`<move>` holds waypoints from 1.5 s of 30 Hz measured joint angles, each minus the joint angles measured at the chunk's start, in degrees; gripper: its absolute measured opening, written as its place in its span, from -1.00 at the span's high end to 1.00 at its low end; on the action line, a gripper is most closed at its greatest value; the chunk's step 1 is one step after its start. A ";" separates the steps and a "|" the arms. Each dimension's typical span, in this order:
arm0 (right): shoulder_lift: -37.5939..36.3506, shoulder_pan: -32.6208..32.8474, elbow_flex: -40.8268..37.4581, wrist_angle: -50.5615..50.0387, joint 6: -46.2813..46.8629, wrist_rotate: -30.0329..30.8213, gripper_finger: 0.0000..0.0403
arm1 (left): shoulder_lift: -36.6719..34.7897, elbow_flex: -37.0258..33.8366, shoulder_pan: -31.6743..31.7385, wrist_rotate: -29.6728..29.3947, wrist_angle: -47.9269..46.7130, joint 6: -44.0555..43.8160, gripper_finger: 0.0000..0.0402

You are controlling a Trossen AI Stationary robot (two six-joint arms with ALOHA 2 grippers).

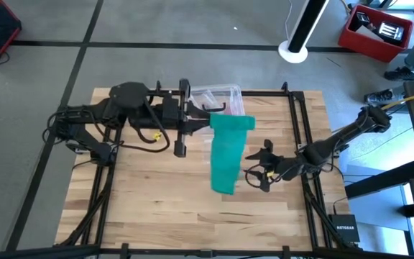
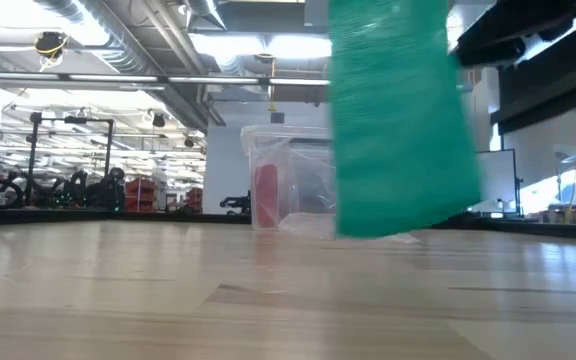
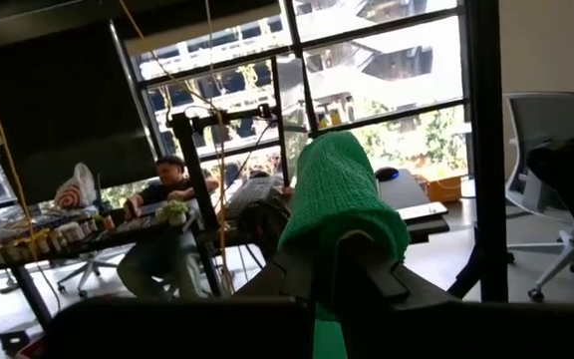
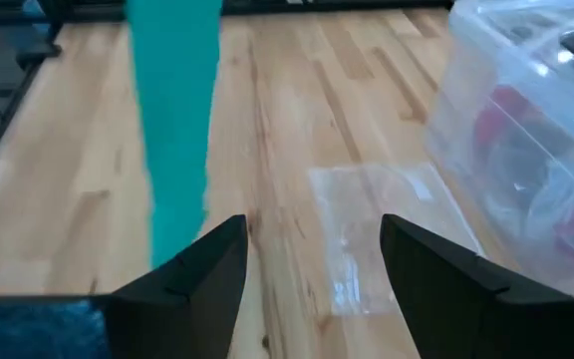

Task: Roll bandage
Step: Roll the green bandage

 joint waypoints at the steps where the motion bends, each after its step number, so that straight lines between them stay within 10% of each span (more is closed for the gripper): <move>1: -0.61 0.00 0.90 -0.79 0.58 -0.32 -0.15 | 0.02 0.00 -0.05 0.00 -0.29 -0.10 0.92; 18: 13.63 -0.01 -1.44 32.17 -9.40 3.90 -0.12 | 0.07 -0.01 0.12 -1.31 -0.07 1.90 0.92; 27: 19.71 -0.71 -1.44 33.67 -11.38 8.11 0.92 | -0.01 -0.01 0.08 -1.31 5.45 1.59 0.92; 36: 23.21 -0.76 -1.49 30.85 -8.41 6.39 0.97 | -3.26 1.72 -0.60 -1.22 13.48 5.34 0.92; 45: 20.91 -0.76 0.39 31.98 -10.41 6.54 0.66 | -1.22 1.52 -0.57 -1.28 -5.61 4.49 0.92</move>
